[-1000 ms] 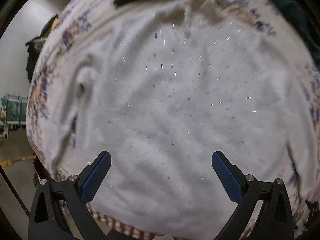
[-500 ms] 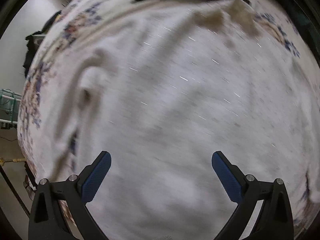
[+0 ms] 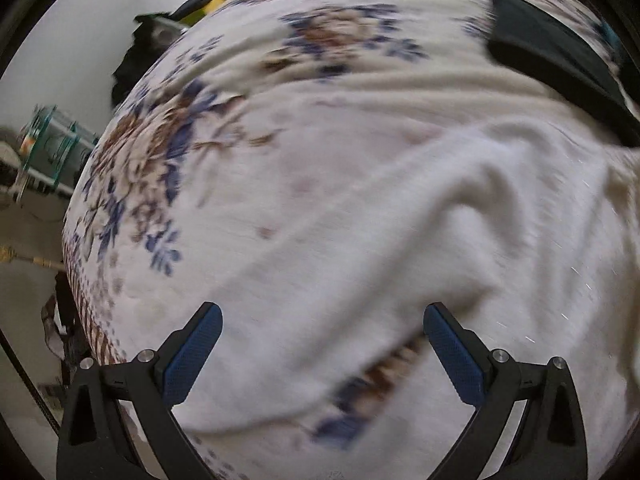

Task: Fold small clothes
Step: 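Lower the right tool and grasp the white sweater's sleeve cuff, then fold the sleeve across the sweater body with the right tool and release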

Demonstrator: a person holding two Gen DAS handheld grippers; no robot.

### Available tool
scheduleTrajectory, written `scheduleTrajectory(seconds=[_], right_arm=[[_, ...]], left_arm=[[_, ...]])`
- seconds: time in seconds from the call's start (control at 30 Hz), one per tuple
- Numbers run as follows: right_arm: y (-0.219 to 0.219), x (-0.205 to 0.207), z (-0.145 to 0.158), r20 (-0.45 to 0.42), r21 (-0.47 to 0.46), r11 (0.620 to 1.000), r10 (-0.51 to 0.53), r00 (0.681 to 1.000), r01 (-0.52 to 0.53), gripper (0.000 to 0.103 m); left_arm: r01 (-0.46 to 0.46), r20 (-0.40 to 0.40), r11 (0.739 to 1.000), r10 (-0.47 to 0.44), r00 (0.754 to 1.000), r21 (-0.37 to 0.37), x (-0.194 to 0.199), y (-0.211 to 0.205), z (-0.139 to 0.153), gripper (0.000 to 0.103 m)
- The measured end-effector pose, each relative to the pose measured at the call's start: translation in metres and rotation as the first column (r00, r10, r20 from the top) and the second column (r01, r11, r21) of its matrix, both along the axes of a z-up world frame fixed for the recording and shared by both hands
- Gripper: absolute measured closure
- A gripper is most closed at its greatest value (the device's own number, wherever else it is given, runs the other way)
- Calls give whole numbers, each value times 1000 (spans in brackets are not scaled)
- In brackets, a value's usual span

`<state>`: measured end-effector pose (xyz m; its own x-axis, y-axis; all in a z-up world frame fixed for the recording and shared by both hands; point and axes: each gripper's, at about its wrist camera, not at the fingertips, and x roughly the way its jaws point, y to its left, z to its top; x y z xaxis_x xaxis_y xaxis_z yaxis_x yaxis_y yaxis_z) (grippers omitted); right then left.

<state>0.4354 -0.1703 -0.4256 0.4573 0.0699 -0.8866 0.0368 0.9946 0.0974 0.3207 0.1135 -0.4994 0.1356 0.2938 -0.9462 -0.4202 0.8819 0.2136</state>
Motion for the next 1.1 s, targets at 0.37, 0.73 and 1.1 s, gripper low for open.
scheduleTrajectory(seconds=[0.37,0.73,1.1], right_arm=[[158,-13,-112,-196,-113,960,232,953,-257,90],[27,-59,-66,-250,2,1000,24,968,-24,22],[-52,-130,-97,-381,-69,985,-174,908,159,22]], left_arm=[[-60,-5,998,60,998,-28,-1,49,-15,0],[-214,-69,959,205,976,-184,-89,85,-14,0],[-696,-223,110,902,370,-710,-253,166,-94,12]])
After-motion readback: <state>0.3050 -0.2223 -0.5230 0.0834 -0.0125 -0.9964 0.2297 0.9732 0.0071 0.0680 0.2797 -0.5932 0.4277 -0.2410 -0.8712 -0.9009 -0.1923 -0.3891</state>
